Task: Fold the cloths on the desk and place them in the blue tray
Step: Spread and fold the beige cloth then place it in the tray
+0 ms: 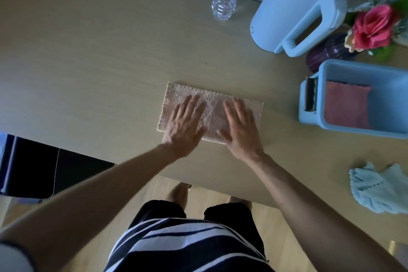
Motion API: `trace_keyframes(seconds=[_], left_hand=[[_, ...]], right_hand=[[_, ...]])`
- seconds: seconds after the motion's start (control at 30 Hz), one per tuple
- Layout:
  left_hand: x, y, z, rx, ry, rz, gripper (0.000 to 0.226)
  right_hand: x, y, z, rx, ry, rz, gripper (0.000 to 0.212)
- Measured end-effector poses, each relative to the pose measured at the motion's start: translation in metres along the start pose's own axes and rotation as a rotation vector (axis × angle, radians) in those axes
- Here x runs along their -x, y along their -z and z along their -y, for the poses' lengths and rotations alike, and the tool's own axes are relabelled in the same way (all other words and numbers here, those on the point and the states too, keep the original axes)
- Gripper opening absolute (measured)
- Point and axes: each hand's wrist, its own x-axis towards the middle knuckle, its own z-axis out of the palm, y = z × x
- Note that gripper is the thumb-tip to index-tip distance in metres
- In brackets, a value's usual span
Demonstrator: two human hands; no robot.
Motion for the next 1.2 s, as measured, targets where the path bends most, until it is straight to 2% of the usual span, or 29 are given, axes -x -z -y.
trace_keyframes(seconds=[0.1, 0.2, 0.43, 0.57, 0.67, 0.8, 0.87, 0.93, 1.0, 1.07, 1.1, 1.2], left_hand=[[0.008, -0.022, -0.001, -0.008, 0.049, 0.038, 0.079], [0.007, -0.026, 0.007, -0.093, 0.020, 0.045, 0.085], [-0.050, -0.001, 0.041, -0.287, -0.316, 0.102, 0.080], [-0.073, 0.021, 0.031, -0.462, -0.390, 0.069, 0.081], [-0.059, 0.019, 0.025, -0.443, -0.517, 0.073, 0.067], [-0.018, 0.012, 0.023, -0.294, -0.695, 0.159, 0.041], [-0.006, 0.014, 0.024, -0.213, -0.687, 0.177, 0.046], [-0.002, 0.014, 0.025, -0.183, -0.641, 0.206, 0.061], [0.001, 0.015, 0.024, -0.194, -0.612, 0.274, 0.081], [0.005, 0.017, 0.021, -0.199, -0.576, 0.309, 0.088], [0.008, 0.017, 0.019, -0.180, -0.545, 0.298, 0.083], [0.016, 0.017, 0.011, 0.100, -0.336, 0.248, 0.045]], right_hand=[[0.009, -0.017, 0.000, 0.113, -0.041, 0.059, 0.085], [0.021, -0.018, -0.013, 0.173, -0.059, 0.068, 0.083], [0.073, -0.008, -0.003, 0.206, -0.169, 0.027, 0.080], [0.091, -0.005, 0.023, 0.178, -0.015, 0.111, 0.075], [0.089, -0.006, 0.024, 0.130, 0.103, 0.101, 0.067], [0.071, -0.005, 0.011, 0.127, 0.128, 0.074, 0.055], [0.063, -0.004, 0.009, 0.125, 0.157, 0.038, 0.038], [0.054, -0.003, 0.011, 0.103, 0.159, 0.000, 0.020], [0.045, 0.001, 0.014, 0.030, 0.090, 0.016, 0.012], [0.038, 0.013, 0.020, -0.120, 0.003, 0.084, 0.006], [0.035, 0.021, 0.023, -0.228, -0.041, 0.145, 0.002], [0.033, 0.040, 0.023, -0.561, -0.118, 0.338, 0.018]])
